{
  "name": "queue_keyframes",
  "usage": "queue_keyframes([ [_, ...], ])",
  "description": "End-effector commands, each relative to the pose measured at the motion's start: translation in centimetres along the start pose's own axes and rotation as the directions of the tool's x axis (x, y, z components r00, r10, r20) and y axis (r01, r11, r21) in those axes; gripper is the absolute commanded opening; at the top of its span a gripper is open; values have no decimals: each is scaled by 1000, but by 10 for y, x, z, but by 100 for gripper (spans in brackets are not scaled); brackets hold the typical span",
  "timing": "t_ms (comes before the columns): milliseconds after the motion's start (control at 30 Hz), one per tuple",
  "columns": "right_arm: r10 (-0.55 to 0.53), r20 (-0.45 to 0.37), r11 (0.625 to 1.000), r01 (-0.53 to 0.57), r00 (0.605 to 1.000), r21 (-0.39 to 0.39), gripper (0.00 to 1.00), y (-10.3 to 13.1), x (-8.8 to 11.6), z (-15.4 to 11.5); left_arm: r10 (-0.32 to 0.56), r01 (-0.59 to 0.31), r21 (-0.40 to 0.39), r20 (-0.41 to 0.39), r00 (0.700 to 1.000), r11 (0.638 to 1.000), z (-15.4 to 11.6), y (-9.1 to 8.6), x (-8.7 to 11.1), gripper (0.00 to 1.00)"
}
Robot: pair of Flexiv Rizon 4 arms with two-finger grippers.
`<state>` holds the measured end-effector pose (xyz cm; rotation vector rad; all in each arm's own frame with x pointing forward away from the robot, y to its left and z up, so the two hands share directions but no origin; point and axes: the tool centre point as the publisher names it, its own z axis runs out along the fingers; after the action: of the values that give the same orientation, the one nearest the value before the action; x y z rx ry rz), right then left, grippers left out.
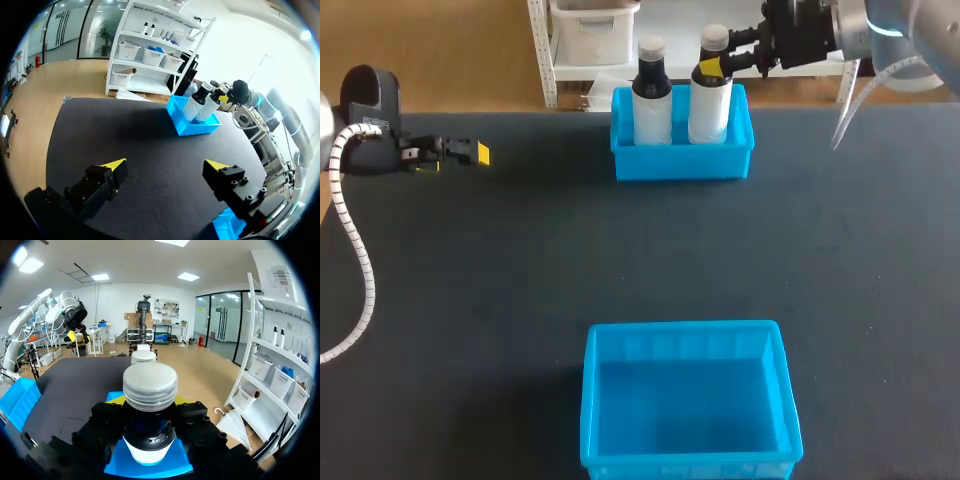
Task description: Pick up the bottle, and place it in the far bin if it is heavy, or in the near bin if it is light.
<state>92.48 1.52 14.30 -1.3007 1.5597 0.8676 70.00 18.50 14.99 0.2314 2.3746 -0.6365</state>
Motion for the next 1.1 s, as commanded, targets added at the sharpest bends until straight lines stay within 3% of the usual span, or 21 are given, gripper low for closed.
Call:
queue_keyframes([
  [33,0,1,1000,0,1000,-10,0,0,-1,0,0,0,0,0,1000,1000,0,0,0,100],
  [1100,-3,-10,1000,3,1000,-27,0,9,11,7,0,0,0,0,1000,1000,0,0,0,100],
])
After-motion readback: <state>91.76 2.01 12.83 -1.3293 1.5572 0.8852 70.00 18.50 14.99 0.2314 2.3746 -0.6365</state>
